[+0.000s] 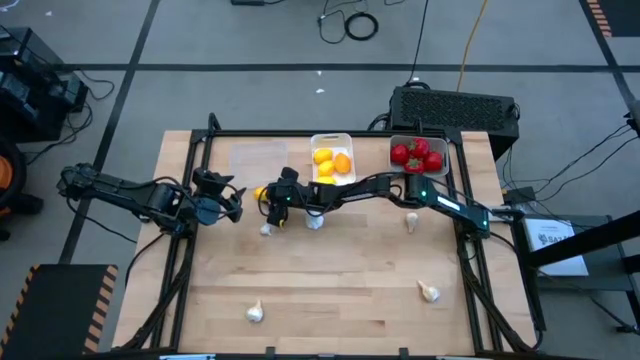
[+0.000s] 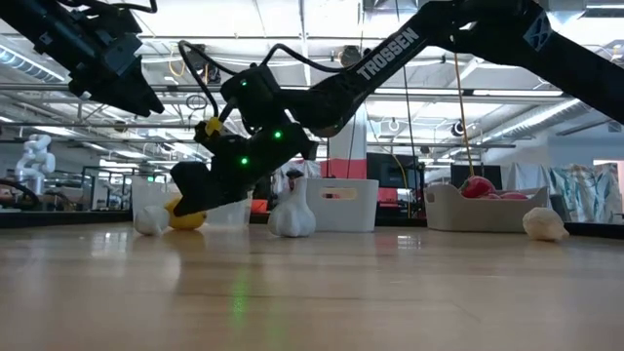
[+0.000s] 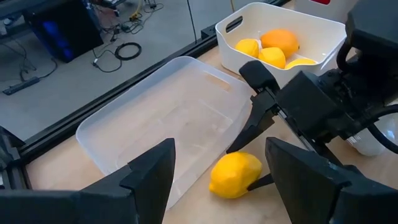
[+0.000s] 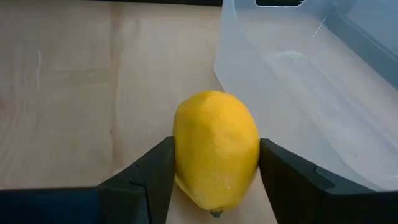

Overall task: Sort produce into baskets
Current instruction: Put the yellow lemon into the white bin

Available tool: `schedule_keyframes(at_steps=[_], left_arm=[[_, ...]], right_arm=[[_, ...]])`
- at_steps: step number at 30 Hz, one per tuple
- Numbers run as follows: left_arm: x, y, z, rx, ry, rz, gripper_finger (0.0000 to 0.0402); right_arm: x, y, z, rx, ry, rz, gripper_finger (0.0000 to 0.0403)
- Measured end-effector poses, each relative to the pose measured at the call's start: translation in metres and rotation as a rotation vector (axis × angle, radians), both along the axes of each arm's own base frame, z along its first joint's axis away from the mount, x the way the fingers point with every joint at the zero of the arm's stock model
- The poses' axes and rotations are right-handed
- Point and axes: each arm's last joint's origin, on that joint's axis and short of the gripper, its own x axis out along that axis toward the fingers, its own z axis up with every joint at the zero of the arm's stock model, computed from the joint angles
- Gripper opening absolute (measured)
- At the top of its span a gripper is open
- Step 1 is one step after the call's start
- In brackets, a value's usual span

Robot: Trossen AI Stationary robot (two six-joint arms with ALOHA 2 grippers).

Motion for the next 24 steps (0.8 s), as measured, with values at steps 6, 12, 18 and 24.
schedule_keyframes(at_steps=[6,12,18,24], left_arm=[[0.000,0.000,0.000,-0.008,0.003,-0.007,0.0255],[0.000,0.000,-0.001,-0.006,0.010,-0.008,0.0255],[-0.001,0.000,-0.001,-0.011,0.012,-0.012,0.0255],[0.000,0.000,-0.001,-0.013,0.012,-0.014,0.0255]], right_arm=[[0.000,0.001,0.005,0.003,0.020,0.002,0.0194],[0.002,0.000,0.037,0.036,0.092,-0.010,0.0193],[-0.001,0.000,0.095,0.054,0.249,-0.013,0.0193],[-0.020,-0.018,0.139,0.044,0.395,-0.025,0.0193]])
